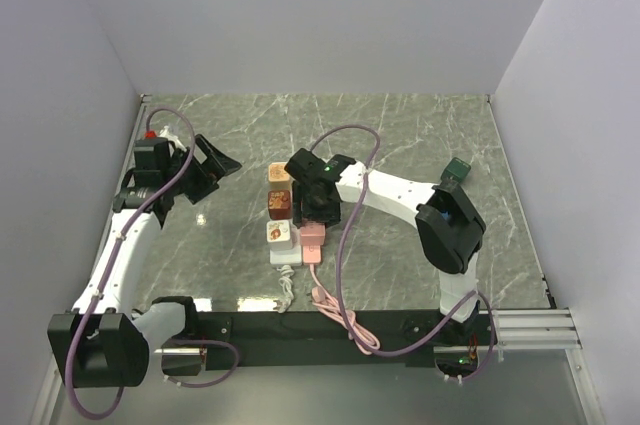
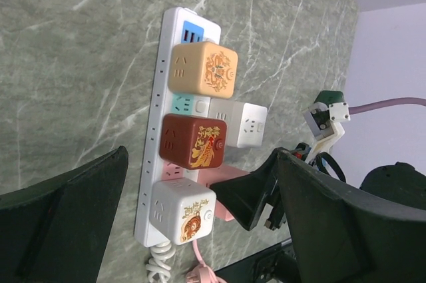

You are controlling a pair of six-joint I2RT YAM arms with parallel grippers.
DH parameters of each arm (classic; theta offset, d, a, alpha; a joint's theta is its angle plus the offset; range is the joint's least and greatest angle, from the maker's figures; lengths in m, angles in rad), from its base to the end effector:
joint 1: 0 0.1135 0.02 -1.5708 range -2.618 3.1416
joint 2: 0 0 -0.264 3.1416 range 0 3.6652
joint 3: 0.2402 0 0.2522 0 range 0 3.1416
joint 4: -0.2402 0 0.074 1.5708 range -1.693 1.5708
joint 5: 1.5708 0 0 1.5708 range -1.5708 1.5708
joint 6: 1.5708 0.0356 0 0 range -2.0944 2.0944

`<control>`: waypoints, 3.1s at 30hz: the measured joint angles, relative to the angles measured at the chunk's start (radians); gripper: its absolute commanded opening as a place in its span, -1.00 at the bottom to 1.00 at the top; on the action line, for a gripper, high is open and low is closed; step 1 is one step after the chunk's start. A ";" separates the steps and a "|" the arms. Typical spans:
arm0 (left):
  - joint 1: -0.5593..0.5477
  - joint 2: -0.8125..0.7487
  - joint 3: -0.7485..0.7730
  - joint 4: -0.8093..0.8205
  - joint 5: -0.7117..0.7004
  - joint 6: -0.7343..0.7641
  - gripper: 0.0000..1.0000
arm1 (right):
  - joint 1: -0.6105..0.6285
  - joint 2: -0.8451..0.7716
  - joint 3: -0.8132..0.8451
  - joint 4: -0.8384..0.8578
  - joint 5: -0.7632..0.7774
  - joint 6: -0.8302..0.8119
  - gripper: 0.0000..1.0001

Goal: Pull the plug off the socket

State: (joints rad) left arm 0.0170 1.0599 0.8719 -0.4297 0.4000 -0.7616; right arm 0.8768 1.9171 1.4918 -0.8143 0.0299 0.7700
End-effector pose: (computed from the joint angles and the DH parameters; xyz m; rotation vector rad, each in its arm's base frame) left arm 0.2300 -0.0100 0.2951 -0.6364 2.1719 -0.8477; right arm 0.2523 0.3015 0.2118 -0.1464 2.8734 0.3234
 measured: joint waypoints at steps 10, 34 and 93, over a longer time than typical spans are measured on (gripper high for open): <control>-0.069 0.029 0.000 0.028 0.003 -0.021 0.99 | 0.007 -0.002 -0.035 0.016 0.008 0.007 0.64; -0.299 0.163 0.032 0.090 -0.008 -0.053 0.99 | -0.387 -0.339 -0.371 0.222 -0.427 -0.168 -1.00; -0.722 0.706 0.401 0.479 -0.200 -0.255 -0.99 | -0.788 -0.416 -0.262 0.129 -0.879 -0.359 -1.00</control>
State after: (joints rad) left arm -0.7052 1.7664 1.2724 0.0494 0.2001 -1.0168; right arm 0.0891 1.5013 1.2297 -0.6853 -0.8486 0.4114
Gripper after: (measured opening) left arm 0.418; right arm 0.692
